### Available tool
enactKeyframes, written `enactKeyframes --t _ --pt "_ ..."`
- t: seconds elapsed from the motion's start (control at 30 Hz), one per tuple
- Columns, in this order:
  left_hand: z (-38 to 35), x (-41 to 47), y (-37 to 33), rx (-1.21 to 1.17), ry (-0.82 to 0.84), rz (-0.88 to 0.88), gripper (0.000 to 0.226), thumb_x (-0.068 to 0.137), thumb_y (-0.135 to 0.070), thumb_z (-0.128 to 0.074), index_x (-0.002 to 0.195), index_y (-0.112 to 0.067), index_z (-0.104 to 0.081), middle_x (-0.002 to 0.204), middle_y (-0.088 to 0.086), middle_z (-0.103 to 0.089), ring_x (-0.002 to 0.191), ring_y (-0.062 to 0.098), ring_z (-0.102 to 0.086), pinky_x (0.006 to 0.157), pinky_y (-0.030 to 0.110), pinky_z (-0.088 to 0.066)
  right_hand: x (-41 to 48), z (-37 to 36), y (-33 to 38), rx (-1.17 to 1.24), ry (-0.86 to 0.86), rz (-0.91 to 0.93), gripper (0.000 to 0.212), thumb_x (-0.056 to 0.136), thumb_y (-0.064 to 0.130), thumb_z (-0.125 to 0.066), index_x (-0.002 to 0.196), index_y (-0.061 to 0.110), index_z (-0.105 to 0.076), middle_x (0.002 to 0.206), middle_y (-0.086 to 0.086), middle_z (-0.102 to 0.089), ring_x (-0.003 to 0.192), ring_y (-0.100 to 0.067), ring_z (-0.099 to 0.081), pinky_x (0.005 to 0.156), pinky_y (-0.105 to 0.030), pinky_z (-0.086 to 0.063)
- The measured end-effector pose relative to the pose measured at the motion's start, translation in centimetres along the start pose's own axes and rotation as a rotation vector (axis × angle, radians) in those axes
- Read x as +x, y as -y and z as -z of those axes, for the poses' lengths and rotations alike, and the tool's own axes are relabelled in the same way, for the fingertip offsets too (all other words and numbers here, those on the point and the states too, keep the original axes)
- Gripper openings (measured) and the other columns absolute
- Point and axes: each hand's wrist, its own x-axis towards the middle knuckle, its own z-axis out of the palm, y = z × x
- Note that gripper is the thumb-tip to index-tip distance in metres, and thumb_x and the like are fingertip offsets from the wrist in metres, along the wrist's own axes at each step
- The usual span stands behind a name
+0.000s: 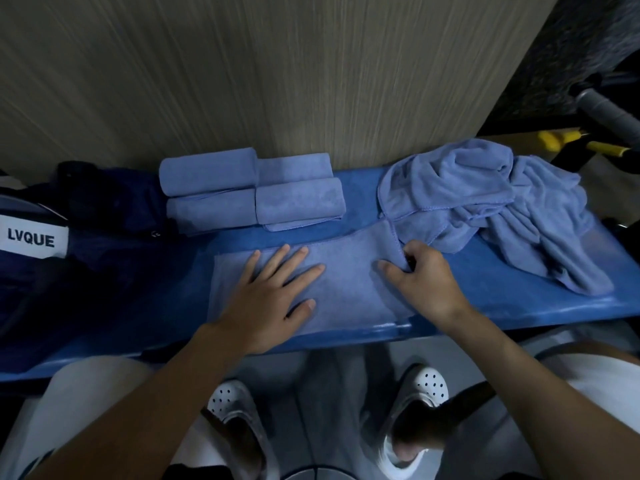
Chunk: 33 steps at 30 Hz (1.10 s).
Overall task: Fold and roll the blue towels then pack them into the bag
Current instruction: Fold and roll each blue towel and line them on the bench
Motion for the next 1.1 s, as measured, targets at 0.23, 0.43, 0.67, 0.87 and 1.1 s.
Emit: enactKeyframes --t 0.23,0.43,0.67,0.87,1.1 --pt "0.1 0.0 0.1 0.009 0.003 -0.002 0.061 0.094 -0.061 -0.022 0.152 -0.043 -0.02 0.164 -0.009 -0.008 0.152 0.016 0.001 0.12 0.054 -0.005 0.4 -0.7 -0.3 -0.007 0.064 -0.084 0.031 0.072 0.038 -0.075 0.07 0.023 -0.048 0.075 0.003 -0.055 0.08 -0.02 -0.05 0.077 -0.039 -0.041" --pt "0.3 -0.7 1.7 -0.003 0.062 0.021 0.064 0.091 -0.064 -0.014 0.152 -0.046 -0.009 0.163 -0.014 0.007 0.15 0.012 0.014 0.12 0.053 -0.001 0.3 -0.6 -0.4 -0.409 -0.005 -0.2 0.051 0.072 0.064 -0.068 0.097 0.021 -0.055 0.117 -0.005 -0.051 0.117 -0.03 -0.04 0.096 -0.044 -0.03" --pt "1.7 0.1 -0.2 0.051 0.006 -0.033 0.06 0.091 -0.056 -0.027 0.146 -0.037 -0.037 0.163 -0.003 -0.017 0.151 0.02 -0.006 0.117 0.062 -0.01 0.3 -1.4 0.0 -0.491 0.022 -0.17 0.048 0.072 0.067 -0.066 0.097 0.027 -0.06 0.121 -0.005 -0.04 0.12 -0.029 -0.03 0.101 -0.042 -0.025" --pt "-0.2 2.4 -3.7 0.039 0.004 -0.034 0.062 0.095 -0.055 -0.021 0.154 -0.036 -0.022 0.163 -0.006 -0.014 0.151 0.017 -0.007 0.117 0.057 -0.013 0.4 -1.7 0.5 -0.511 0.069 -0.183 0.042 0.07 0.066 -0.068 0.066 0.026 -0.056 0.114 0.001 -0.038 0.116 -0.026 -0.03 0.098 -0.04 -0.028" --pt "-0.3 2.7 -3.5 0.009 0.04 -0.043 0.062 0.095 -0.057 -0.016 0.154 -0.037 -0.01 0.164 -0.008 0.0 0.151 0.015 0.009 0.119 0.054 -0.002 0.7 -2.3 1.2 -0.397 0.034 -0.016 0.048 0.077 0.045 -0.069 0.053 0.018 -0.038 0.059 0.007 -0.044 0.075 -0.019 -0.048 0.072 -0.034 -0.026"
